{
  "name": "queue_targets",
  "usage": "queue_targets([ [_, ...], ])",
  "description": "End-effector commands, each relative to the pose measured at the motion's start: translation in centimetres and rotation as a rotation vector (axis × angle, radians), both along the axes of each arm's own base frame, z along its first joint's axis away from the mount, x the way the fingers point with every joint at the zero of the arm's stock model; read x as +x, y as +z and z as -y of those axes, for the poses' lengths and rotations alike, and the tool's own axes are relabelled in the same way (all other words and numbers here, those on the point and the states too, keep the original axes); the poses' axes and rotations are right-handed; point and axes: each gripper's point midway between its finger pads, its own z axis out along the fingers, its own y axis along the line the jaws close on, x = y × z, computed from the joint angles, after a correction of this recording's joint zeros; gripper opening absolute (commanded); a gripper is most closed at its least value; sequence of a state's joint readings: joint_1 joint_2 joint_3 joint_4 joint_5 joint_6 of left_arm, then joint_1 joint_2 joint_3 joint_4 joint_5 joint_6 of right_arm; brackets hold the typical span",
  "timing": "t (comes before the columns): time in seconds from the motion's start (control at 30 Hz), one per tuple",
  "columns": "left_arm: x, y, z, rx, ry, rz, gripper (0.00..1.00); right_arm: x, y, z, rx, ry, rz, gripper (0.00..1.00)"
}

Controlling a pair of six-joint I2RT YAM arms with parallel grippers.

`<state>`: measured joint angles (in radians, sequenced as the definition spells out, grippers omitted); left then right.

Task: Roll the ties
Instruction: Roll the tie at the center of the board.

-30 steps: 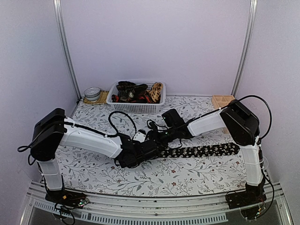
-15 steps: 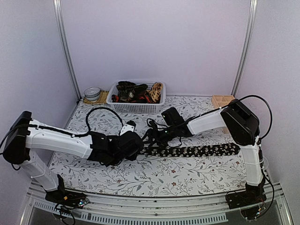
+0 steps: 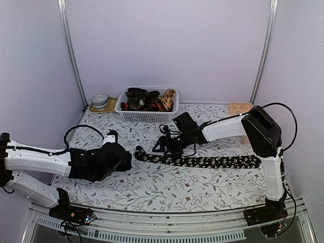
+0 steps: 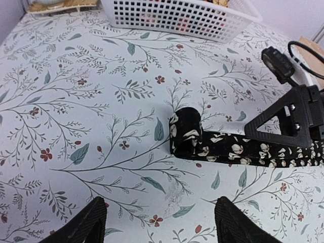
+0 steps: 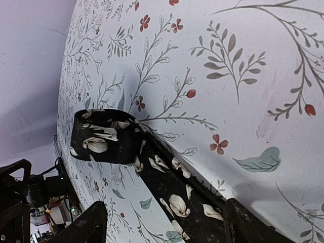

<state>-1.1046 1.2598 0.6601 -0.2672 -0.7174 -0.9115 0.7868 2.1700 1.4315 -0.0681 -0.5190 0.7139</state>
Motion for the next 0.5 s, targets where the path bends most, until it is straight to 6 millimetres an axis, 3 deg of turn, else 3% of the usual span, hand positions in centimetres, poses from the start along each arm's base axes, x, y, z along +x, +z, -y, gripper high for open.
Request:
queue_targets([
  [0.0,0.6,0.1,-0.5,-0.115,0.044,0.000,0.72,0.0,7.8,0.0,0.096,0.005,0.121,0.79],
  [0.27,1.6,-1.3,-2.4,-0.124,0.096,-0.020,0.68,-0.5,13.1,-2.1,0.220,0.036,0.159,0.78],
  [0.47,3.1,-2.2,-3.8,-0.181,0.088,-0.007,0.66,-0.9,13.0,-4.1,0.218,0.058,0.131,0.77],
])
